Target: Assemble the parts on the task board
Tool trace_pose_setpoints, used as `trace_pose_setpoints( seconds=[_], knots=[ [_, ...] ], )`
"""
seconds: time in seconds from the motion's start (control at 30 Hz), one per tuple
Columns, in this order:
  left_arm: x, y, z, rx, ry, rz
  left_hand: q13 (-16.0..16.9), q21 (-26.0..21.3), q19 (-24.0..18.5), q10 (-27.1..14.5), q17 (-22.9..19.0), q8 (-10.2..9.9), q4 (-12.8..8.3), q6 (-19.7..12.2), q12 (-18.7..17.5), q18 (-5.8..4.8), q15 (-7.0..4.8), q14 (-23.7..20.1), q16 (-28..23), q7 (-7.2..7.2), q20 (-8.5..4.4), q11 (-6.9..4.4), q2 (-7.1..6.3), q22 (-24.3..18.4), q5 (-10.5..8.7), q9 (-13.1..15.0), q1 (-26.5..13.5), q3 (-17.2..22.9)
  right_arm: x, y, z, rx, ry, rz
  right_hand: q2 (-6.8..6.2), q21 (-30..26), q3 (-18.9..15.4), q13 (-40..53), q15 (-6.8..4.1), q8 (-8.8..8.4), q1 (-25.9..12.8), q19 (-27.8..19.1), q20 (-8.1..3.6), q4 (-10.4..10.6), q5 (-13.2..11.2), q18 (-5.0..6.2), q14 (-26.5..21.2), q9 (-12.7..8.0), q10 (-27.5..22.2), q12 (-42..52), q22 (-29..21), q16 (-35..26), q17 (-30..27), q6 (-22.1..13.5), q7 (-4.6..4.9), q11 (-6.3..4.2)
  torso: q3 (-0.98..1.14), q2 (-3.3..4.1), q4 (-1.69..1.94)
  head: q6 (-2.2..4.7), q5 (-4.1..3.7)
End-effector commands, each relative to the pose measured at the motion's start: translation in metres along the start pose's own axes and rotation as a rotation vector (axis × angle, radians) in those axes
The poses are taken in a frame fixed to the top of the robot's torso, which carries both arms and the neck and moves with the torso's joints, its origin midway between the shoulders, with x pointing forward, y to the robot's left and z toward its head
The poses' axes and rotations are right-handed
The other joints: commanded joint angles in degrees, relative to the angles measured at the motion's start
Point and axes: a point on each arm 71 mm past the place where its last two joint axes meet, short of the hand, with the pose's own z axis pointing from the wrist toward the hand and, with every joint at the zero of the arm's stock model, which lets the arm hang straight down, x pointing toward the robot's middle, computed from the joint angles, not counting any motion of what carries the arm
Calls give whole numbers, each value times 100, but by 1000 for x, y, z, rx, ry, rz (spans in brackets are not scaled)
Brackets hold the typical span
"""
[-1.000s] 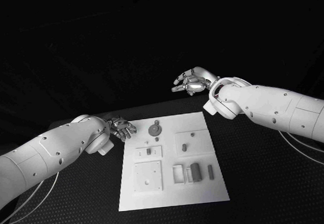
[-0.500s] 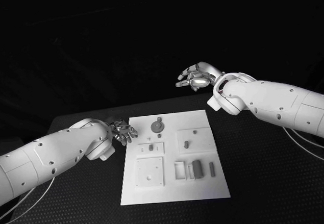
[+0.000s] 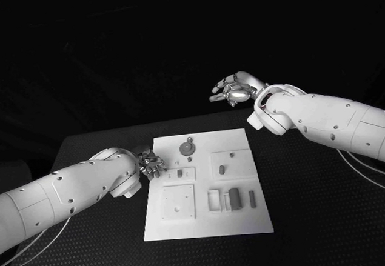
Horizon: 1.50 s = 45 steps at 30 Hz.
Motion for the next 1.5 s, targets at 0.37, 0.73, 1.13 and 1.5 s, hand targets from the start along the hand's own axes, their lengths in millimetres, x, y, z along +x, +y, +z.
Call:
trace_pose_setpoints(
  seconds=[0.37, 0.73, 1.13, 1.5],
  knots=[
    [12, -4, 1, -11, 19, 31, 19, 8, 38, 53, 22, 16, 1, 186, -30, -38, -13, 41, 24, -145, -17, -12, -23, 14, -3, 4, -13, 36, 1, 1, 0, -8, 16, 3, 14, -47, -5, -16, -7, -14, -64, 8, -26, 28, -9, 47, -59, -8, -39, 32, 60, 25, -17, -4, 36, -6, 8, 2, -2, -23, 19],
    [18, 2, 4, -30, 22, 40, 45, 6, 55, 74, 54, 26, 3, 210, -36, -41, -18, 56, 30, -154, -23, -19, -12, 34, 3, -4, -55, 26, 2, 2, 0, -9, 17, 3, 17, -54, -5, -22, -6, -13, -71, 4, -24, 33, -9, 47, -65, -9, -45, 29, 58, 19, -23, -5, 36, -5, 8, 4, -2, -23, 5],
    [19, 2, 5, -31, 23, 48, 81, 4, 78, 101, 95, 39, 4, 241, -37, -39, -27, 73, 38, -169, -33, -32, -6, 60, 2, -15, -114, 15, 2, 2, 0, -8, 16, 3, 25, -58, -2, -26, -6, -12, -75, 2, -22, 38, -9, 47, -67, -10, -47, 28, 57, 16, -28, -5, 37, -5, 9, 7, 0, -30, -17],
    [20, 0, 5, -25, 33, 71, 120, 10, 112, 134, 137, 54, 0, 274, -26, -34, -42, 99, 52, -184, -48, -49, -7, 91, 1, -24, -142, 17, 3, 2, 0, -9, 18, 4, 26, -61, -2, -30, -6, -12, -77, 1, -22, 39, -9, 47, -69, -11, -48, 28, 57, 14, -32, -6, 37, -5, 11, 8, -3, -34, -26]
  ],
)
